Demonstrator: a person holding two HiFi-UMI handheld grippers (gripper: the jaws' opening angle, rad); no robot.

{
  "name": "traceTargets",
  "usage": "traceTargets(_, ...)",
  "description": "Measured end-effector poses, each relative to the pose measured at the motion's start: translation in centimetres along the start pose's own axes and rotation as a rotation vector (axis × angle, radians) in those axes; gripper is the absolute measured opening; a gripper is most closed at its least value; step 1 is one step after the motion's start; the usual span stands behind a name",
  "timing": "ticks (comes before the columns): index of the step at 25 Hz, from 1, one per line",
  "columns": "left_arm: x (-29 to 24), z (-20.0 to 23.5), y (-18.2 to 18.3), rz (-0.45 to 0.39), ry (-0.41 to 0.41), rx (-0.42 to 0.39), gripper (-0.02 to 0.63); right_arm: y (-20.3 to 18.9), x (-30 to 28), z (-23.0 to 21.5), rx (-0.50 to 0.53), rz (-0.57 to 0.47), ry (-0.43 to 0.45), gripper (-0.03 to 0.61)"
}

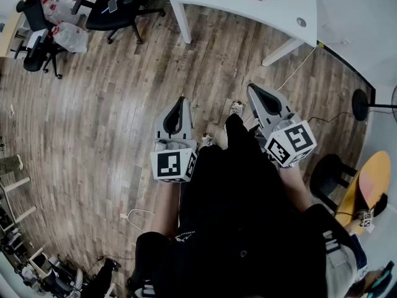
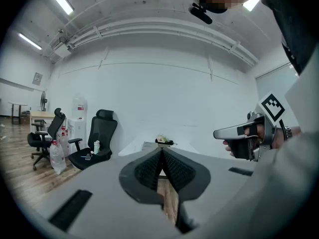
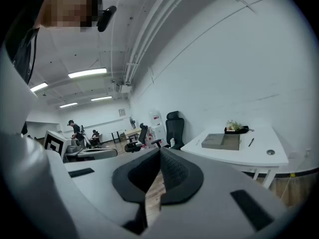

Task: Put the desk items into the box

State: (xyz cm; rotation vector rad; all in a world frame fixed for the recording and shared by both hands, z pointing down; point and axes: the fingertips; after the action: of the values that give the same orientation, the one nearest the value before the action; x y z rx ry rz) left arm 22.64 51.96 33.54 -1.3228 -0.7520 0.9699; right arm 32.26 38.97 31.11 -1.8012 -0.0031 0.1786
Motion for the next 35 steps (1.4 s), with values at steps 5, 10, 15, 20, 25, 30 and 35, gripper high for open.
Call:
traceTargets(5, 2.9, -2.3, 0.8, -0.02, -0.001, -0.004, 0.008, 0.2, 3.2, 1.6, 0.003, 0.007, 0.008, -0.002)
traceTargets(10, 2.9, -3.8, 1.7, -0.039, 0.013, 0.01, 0.008, 0.8, 4.6, 1.1, 0.007, 0.01, 0.003, -0.002)
traceTargets(15, 1.5, -5.7, 1.4, -0.03, 0.007, -0.015, 0.008, 1.3, 5.1, -0.5, 0.015, 0.0, 0.035, -0.002)
traceTargets(20, -1.0, -7.7, 1.8, -0.039, 0.008, -0.04, 0.008, 1.7, 5.0, -3.2, 0.021, -0.009, 0.07, -0.002)
traceTargets(25, -4.3, -9.6, 2.4, -0.046, 0.011, -0.101, 0.008, 3.0, 4.2, -6.2, 0.022, -0.038, 0.093, -0.002)
traceTargets(30, -7.5, -11.6, 3.4, -0.092, 0.008, -0.135, 0.008, 3.4, 3.9, -10.3, 0.01, -0.036, 0.092, -0.002)
traceTargets(35, -9.3, -11.6, 2.8, -0.106, 0.028, -0.091, 0.008, 3.1, 3.8, -12.7, 0.032, -0.02, 0.087, -0.002)
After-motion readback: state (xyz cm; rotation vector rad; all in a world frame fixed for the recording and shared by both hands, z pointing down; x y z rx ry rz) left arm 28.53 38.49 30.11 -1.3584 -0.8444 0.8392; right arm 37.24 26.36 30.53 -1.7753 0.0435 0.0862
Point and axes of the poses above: the fingertips, and each gripper's own axes: x backward along the fingers, z to its left, y out of its top, and after that the axes turned 5 degrees about -z, right-handed
